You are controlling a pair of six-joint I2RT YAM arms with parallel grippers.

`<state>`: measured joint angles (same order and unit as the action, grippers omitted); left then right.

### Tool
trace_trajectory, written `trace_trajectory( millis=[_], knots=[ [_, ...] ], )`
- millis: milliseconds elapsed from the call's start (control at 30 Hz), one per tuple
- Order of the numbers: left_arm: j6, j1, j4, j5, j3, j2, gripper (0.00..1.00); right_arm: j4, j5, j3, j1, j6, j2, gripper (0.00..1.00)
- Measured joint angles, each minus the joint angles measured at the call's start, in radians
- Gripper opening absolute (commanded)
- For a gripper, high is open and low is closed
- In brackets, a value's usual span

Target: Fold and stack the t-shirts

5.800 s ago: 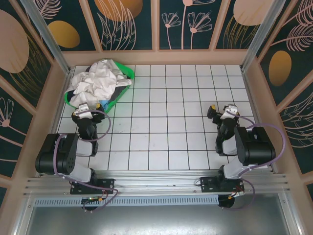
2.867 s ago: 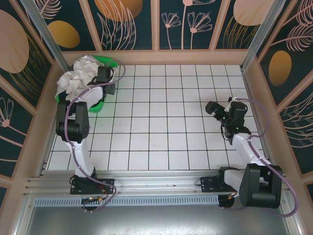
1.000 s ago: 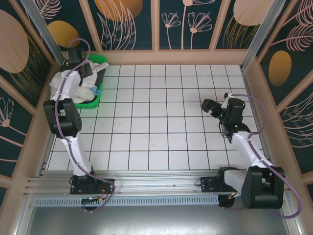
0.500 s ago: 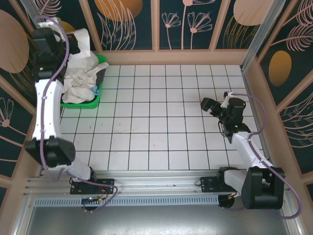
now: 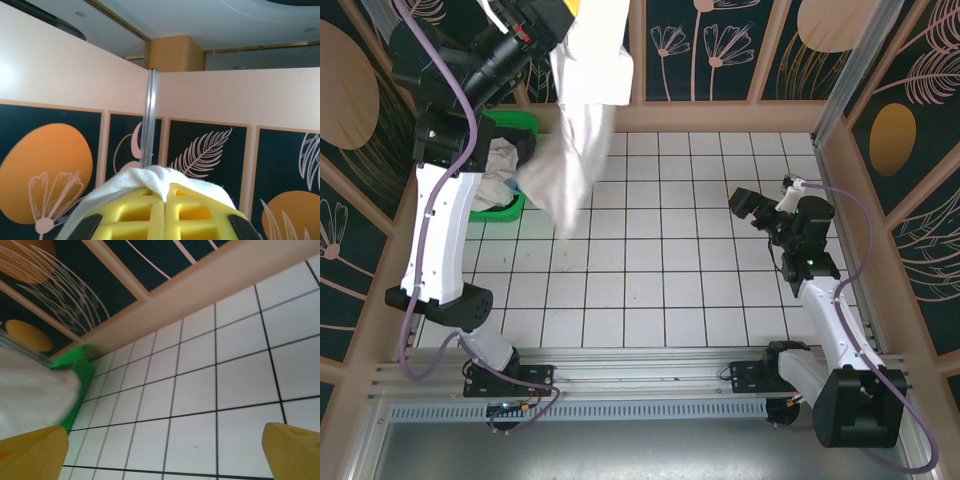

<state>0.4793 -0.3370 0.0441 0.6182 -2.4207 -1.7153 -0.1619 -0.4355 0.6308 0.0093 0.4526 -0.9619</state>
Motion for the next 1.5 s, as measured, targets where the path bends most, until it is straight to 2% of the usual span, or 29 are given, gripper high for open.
trace_trajectory(
  millis=[67,133,167,200,267,300,333,367,533,667,833,933,1067,1133,1233,1400,1467,1500],
  knots=[
    [0.005,0.000,-0.016,-0.003,0.055,0.013,0.00,0.000,-0.011,0.002,0.000,0.003,0.016,0.99],
    [0.000,0.000,-0.031,-0.053,0.216,0.074,0.00,0.001,-0.013,0.002,0.000,0.004,0.026,0.99],
    [-0.004,0.000,-0.036,-0.084,0.293,0.103,0.09,0.001,-0.012,0.002,0.000,0.007,0.028,0.99],
    [-0.010,0.000,-0.047,-0.134,0.404,0.143,0.32,0.001,-0.011,0.002,0.001,0.011,0.030,0.99],
    [-0.013,0.010,-0.061,-0.229,0.589,0.200,0.55,0.004,-0.006,-0.003,0.006,0.021,0.031,0.99],
    [-0.011,0.022,-0.069,-0.277,0.690,0.225,0.76,0.013,0.001,-0.006,0.011,0.026,0.031,0.99],
    [-0.005,0.039,-0.076,-0.321,0.780,0.239,0.92,0.027,0.014,-0.009,0.018,0.029,0.031,0.99],
    [-0.002,0.057,-0.078,-0.356,0.845,0.241,0.98,0.048,0.028,-0.010,0.025,0.030,0.031,0.99],
    [-0.004,0.124,-0.046,-0.499,1.117,0.190,0.99,0.196,0.183,-0.010,0.129,0.058,0.029,0.97],
    [-0.006,0.110,-0.045,-0.504,1.311,0.216,0.98,0.319,0.314,-0.007,0.337,0.098,0.004,0.89],
    [-0.003,-0.029,-0.065,-0.473,1.506,0.281,0.93,0.436,0.446,0.031,0.681,0.170,-0.137,0.85],
    [0.000,-0.093,-0.115,-0.436,1.602,0.278,0.92,0.488,0.507,0.058,0.798,0.198,-0.241,0.81],
    [-0.003,-0.091,-0.120,-0.444,1.623,0.188,0.87,0.538,0.568,0.071,0.824,0.199,-0.371,0.58],
    [-0.008,-0.089,-0.117,-0.447,1.606,0.144,0.88,0.563,0.592,0.093,0.821,0.194,-0.426,0.53],
    [-0.021,-0.082,-0.118,-0.459,1.577,0.129,0.90,0.584,0.608,0.135,0.809,0.168,-0.485,0.37],
    [-0.048,-0.025,-0.124,-0.461,1.472,0.084,0.82,0.610,0.628,0.173,0.765,0.130,-0.512,0.08],
    [-0.055,0.008,-0.131,-0.454,1.434,0.044,0.78,0.646,0.637,0.203,0.739,0.110,-0.511,0.00],
    [-0.058,0.023,-0.137,-0.449,1.425,0.029,0.78,0.664,0.642,0.227,0.724,0.097,-0.509,0.00]
  ],
)
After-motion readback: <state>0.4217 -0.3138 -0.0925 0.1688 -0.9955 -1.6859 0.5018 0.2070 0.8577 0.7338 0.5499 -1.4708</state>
